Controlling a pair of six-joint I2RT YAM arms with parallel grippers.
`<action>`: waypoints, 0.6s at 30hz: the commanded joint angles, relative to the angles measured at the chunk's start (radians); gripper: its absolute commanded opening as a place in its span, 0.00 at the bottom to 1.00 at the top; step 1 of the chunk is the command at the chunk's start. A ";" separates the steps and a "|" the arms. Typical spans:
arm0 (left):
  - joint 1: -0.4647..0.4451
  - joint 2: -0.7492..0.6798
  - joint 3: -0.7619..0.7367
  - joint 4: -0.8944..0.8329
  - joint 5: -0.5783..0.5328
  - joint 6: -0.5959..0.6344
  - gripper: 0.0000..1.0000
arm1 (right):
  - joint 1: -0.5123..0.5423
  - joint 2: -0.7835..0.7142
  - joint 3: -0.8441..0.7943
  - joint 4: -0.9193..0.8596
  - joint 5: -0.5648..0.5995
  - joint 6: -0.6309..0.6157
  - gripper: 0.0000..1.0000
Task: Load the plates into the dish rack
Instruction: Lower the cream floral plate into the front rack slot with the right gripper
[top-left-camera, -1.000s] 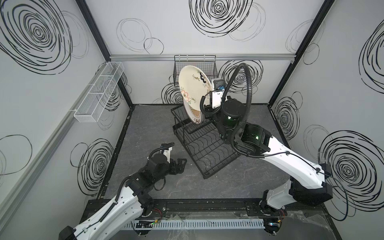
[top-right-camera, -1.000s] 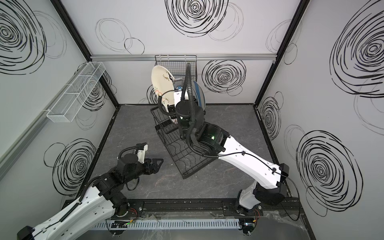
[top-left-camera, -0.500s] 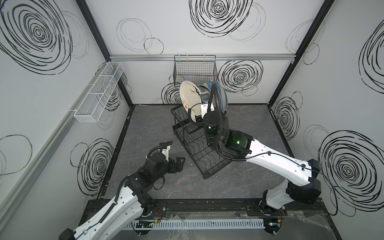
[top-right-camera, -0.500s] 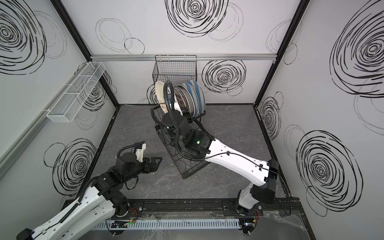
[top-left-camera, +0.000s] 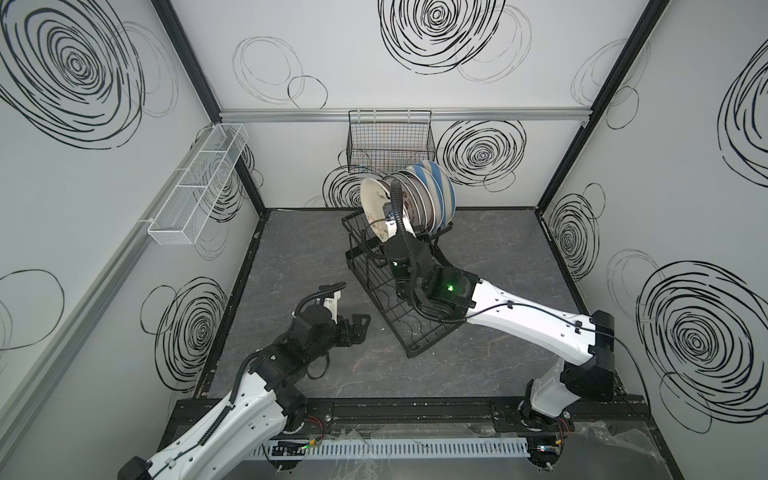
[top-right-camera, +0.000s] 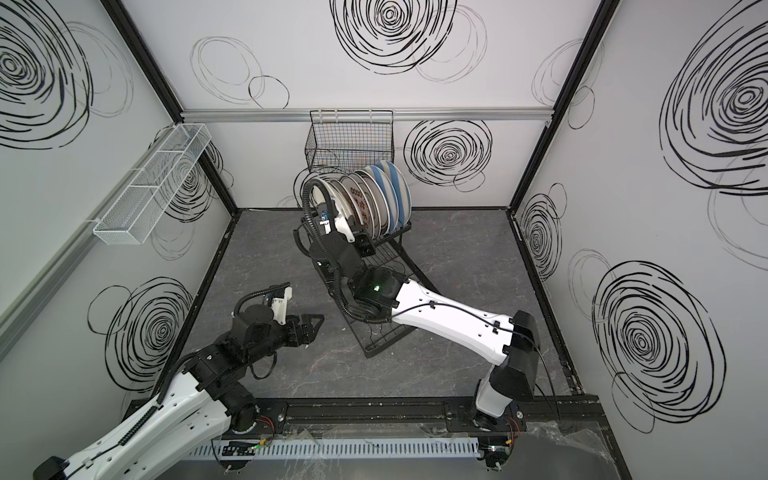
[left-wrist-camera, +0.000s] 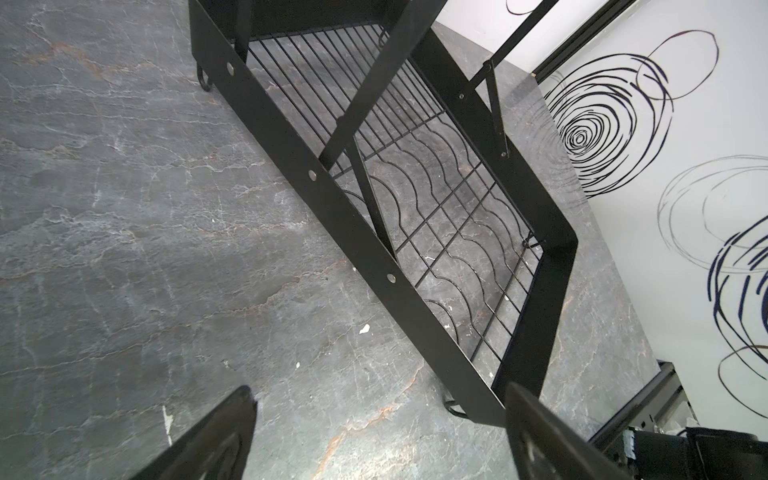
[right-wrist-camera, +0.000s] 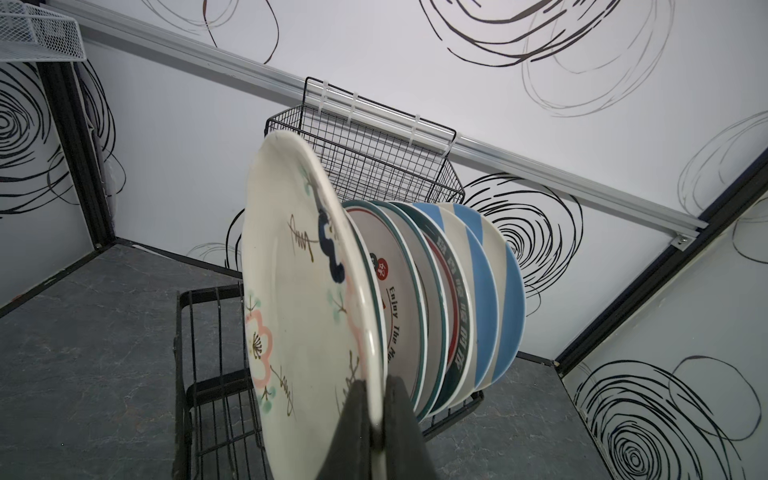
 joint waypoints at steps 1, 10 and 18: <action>0.007 -0.012 0.003 0.033 -0.004 0.010 0.96 | -0.013 -0.013 0.016 0.122 0.037 0.025 0.00; 0.007 0.003 0.003 0.038 0.002 0.013 0.96 | -0.021 0.008 0.024 0.125 0.060 -0.005 0.00; 0.012 -0.003 0.001 0.039 0.002 0.013 0.96 | -0.034 0.012 0.036 0.152 0.065 -0.046 0.00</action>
